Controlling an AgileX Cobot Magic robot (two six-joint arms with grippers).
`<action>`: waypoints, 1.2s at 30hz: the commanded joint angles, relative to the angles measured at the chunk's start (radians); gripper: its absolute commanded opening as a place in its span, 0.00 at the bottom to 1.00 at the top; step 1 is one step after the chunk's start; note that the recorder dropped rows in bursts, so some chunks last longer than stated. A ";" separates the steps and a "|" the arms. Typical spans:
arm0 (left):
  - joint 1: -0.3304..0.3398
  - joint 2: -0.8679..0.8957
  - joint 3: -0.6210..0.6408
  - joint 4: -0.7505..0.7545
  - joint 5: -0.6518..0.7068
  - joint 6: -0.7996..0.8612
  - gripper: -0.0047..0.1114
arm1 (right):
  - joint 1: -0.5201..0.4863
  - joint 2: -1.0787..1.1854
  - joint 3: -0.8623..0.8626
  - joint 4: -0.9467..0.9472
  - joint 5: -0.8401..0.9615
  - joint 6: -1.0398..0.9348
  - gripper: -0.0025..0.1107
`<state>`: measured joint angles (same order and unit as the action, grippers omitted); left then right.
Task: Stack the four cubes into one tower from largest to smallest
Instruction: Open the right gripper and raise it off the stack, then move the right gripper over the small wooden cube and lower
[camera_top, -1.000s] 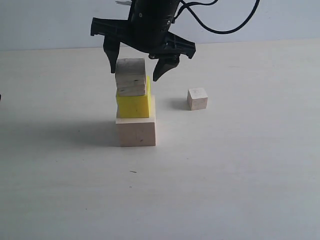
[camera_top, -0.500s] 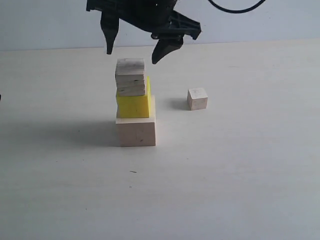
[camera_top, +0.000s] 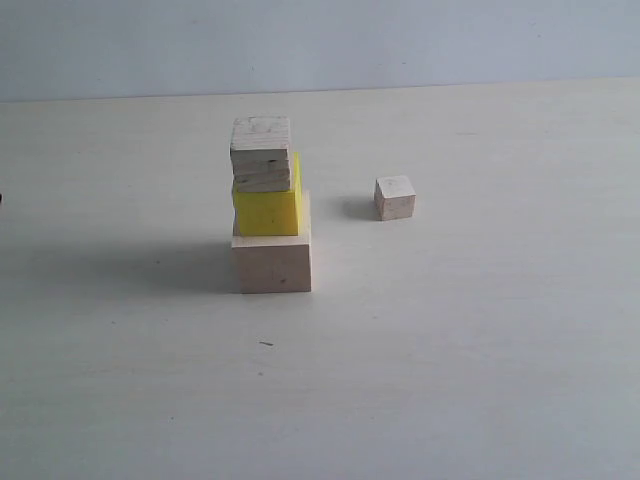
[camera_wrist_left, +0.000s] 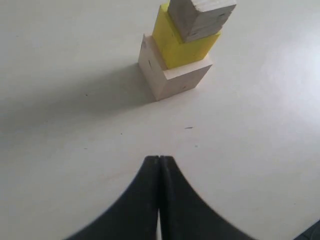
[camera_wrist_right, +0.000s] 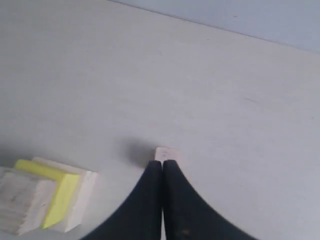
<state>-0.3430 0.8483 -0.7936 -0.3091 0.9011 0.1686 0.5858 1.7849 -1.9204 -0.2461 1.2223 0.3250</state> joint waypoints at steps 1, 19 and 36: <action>-0.006 0.002 0.003 -0.008 0.007 0.005 0.04 | -0.092 0.014 -0.002 -0.019 -0.001 -0.021 0.02; -0.006 0.002 0.003 -0.018 0.008 -0.042 0.04 | -0.181 0.335 0.081 0.150 -0.018 -0.138 0.02; -0.006 0.002 0.003 -0.023 0.001 -0.079 0.04 | -0.214 0.434 0.036 0.270 -0.082 -0.138 0.47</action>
<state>-0.3430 0.8483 -0.7936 -0.3165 0.9132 0.0943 0.3910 2.2026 -1.8583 0.0246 1.1488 0.1931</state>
